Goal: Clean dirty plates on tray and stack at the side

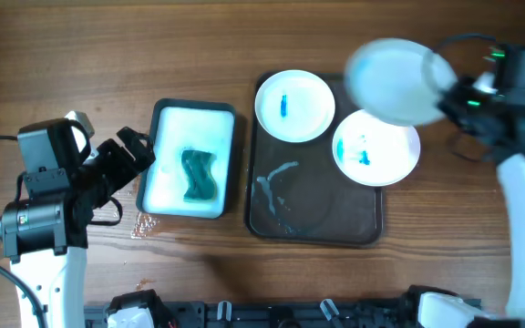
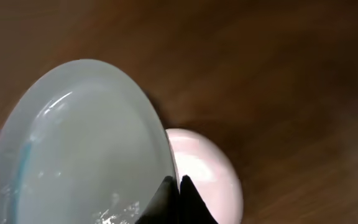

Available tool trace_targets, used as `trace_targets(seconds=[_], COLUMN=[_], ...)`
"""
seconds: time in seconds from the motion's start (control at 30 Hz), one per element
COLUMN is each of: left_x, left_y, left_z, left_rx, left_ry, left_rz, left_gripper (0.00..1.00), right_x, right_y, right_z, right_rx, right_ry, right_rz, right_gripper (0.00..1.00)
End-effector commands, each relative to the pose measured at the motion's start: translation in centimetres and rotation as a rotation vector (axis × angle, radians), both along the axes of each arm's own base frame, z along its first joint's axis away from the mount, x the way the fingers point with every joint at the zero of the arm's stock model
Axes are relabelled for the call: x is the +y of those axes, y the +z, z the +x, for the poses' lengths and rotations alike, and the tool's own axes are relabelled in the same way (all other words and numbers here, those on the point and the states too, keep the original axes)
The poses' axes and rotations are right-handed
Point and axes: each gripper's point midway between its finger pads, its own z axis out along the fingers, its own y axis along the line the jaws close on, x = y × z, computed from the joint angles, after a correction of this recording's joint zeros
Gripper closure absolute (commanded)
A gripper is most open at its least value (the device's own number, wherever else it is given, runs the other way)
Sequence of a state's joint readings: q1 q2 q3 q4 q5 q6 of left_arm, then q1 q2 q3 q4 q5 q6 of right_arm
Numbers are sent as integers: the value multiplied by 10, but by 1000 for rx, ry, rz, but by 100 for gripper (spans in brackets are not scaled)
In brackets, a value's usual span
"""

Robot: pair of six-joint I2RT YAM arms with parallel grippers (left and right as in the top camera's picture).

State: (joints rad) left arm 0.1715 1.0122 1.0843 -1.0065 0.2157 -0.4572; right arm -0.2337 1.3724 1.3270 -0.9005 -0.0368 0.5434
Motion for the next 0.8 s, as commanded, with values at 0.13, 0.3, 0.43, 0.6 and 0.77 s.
trace_targets(seconds=[0.13, 0.3, 0.43, 0.6, 0.77], left_x=[-1, -1, -1, -1, -1], left_y=[9, 9, 9, 9, 9], left_z=[1, 1, 1, 1, 1], left_rx=[-29, -29, -29, -29, -29], left_ry=[-5, -5, -5, -5, -5], left_rz=[-7, -7, -7, -7, -7], left_gripper=[0, 0, 0, 0, 0], right_x=[-151, -134, -92, -59, 36], right_y=[-108, -170, -181, -154, -110], right_z=[-72, -85, -89, -63, 0], right_rx=[436, 657, 750, 692, 273], right_ry=[-431, -347, -184, -21, 517], right_rz=[-51, -1, -17, -127, 116], right_gripper=[96, 96, 96, 49, 47])
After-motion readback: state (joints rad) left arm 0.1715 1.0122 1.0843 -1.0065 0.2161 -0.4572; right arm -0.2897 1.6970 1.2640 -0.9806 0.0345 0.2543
